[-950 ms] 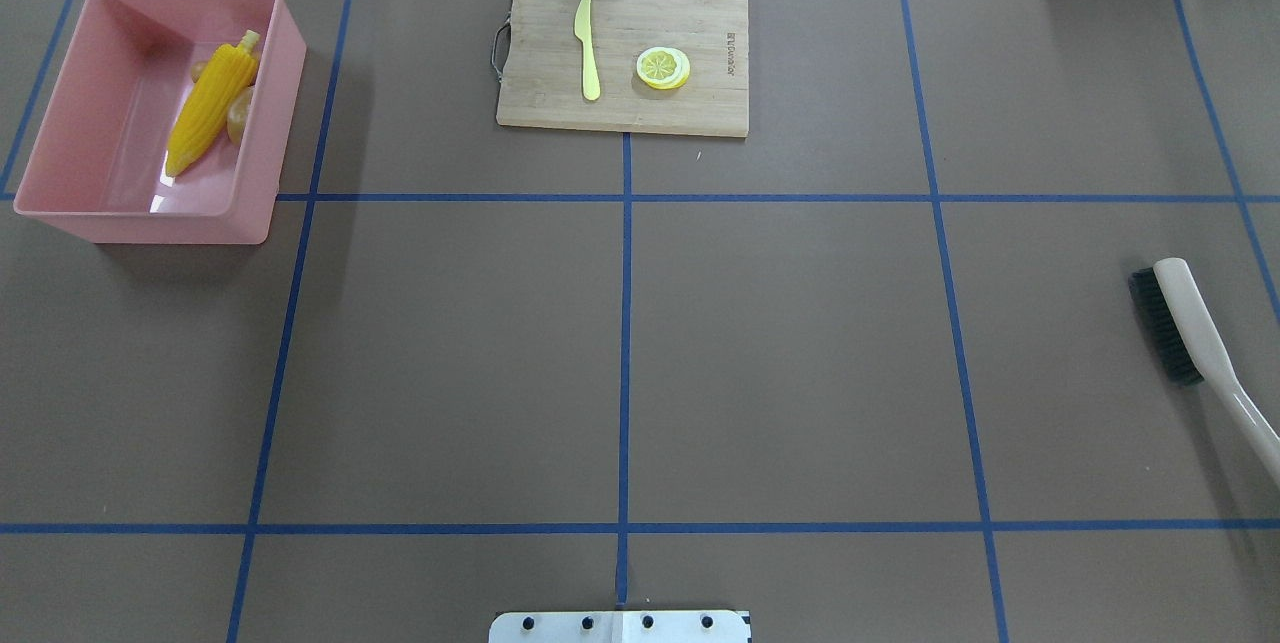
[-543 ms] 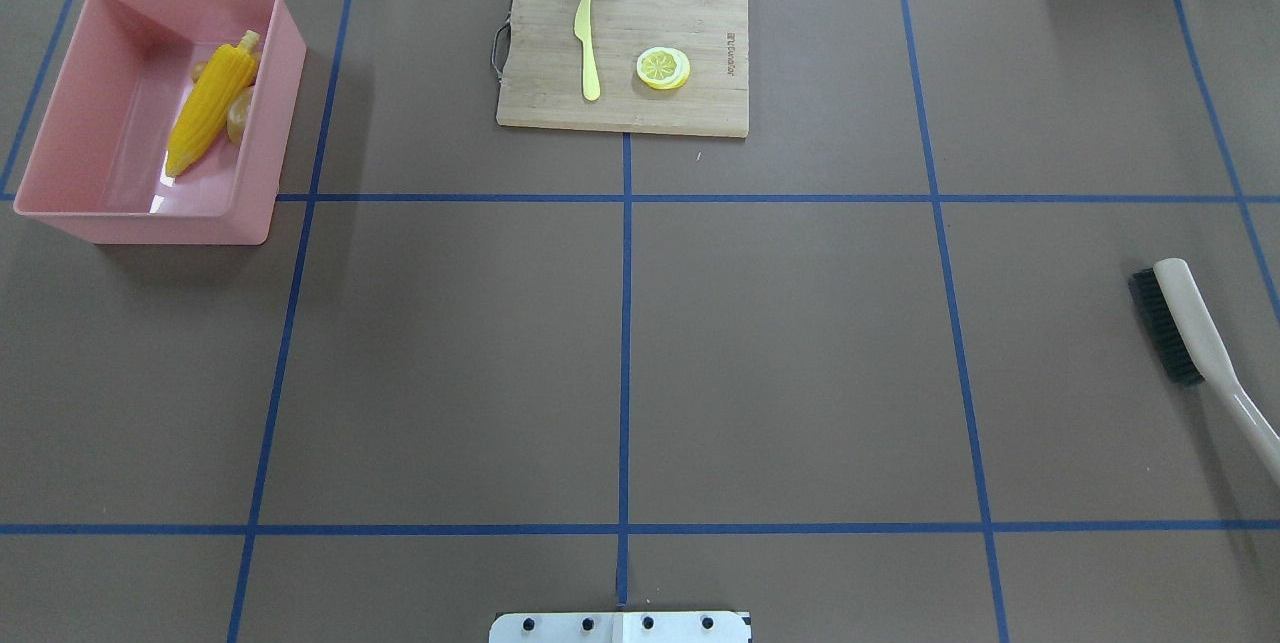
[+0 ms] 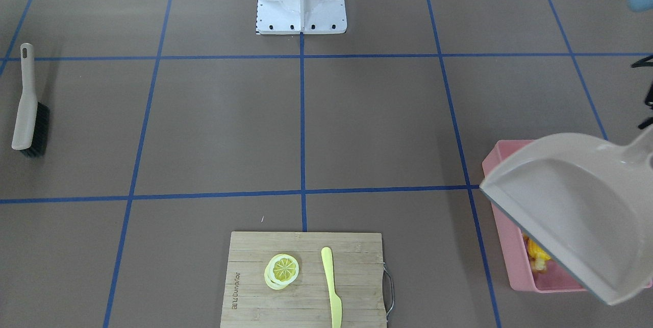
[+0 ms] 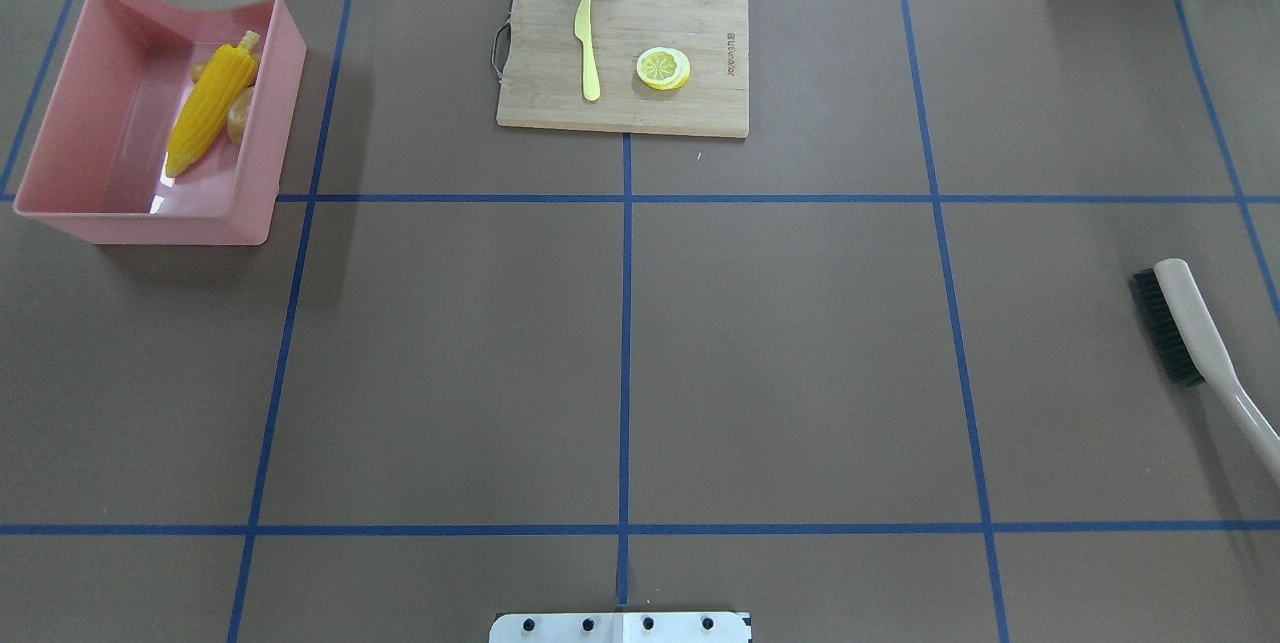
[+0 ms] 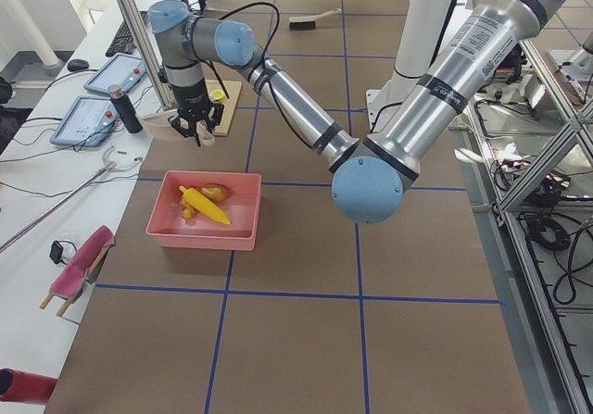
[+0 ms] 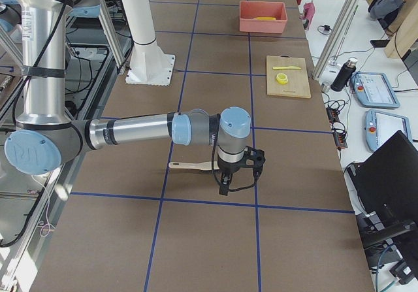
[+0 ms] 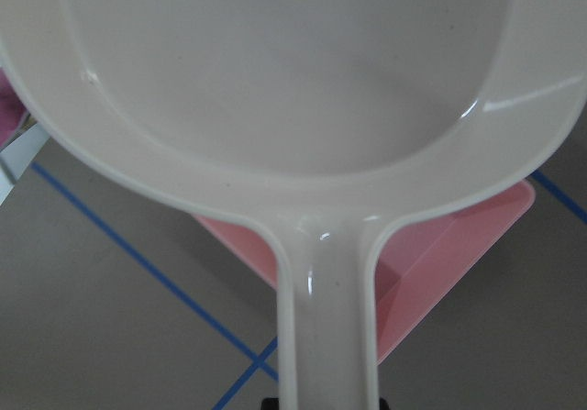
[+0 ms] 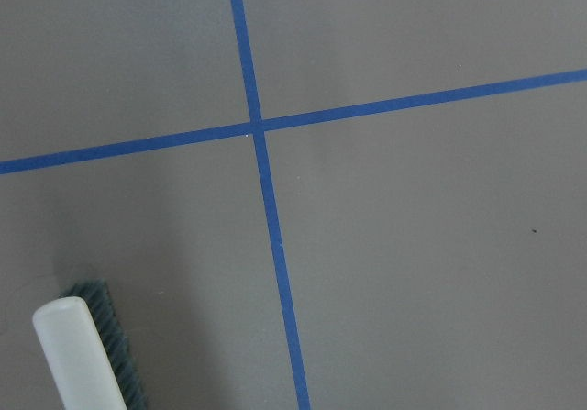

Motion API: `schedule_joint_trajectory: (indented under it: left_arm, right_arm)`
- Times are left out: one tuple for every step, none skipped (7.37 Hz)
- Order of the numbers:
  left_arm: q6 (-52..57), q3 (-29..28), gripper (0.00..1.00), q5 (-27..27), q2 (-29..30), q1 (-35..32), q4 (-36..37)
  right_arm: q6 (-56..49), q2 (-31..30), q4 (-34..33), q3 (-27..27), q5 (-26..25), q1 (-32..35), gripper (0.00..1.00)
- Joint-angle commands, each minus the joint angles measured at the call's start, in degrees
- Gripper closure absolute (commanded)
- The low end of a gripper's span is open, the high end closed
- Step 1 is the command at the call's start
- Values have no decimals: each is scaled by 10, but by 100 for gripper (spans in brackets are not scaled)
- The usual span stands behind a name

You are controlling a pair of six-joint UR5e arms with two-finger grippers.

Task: Sweep and dump trash into bin
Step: 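Lower the empty dustpan back onto the table with the left gripper and release it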

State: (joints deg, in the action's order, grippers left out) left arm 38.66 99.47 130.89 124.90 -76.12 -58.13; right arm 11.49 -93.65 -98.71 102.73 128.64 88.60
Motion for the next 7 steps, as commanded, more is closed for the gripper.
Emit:
schedule_joint_trajectory:
  left_arm:
    - [-69, 60, 100, 16, -14, 92, -45]
    - [-86, 74, 100, 13, -26, 138, -75]
    - [-103, 76, 100, 14, -29, 178, -97]
    - [-104, 76, 100, 11, -41, 210, -127]
    - [-110, 75, 100, -6, -52, 245, -156]
    - [-136, 74, 100, -8, -69, 277, -172]
    - [-138, 71, 100, -10, -89, 297, -201]
  right_arm:
    - [-7, 6, 2, -15, 0, 1, 0]
    - [-8, 17, 0, 1, -6, 1, 0]
    - [-8, 14, 2, -16, -3, 0, 0]
    - [-5, 15, 8, -25, -2, -2, 0]
    - [0, 12, 42, -25, 0, -2, 0]
    - [-3, 3, 48, -25, 4, -2, 0]
    - [-3, 4, 48, -25, 9, -3, 0]
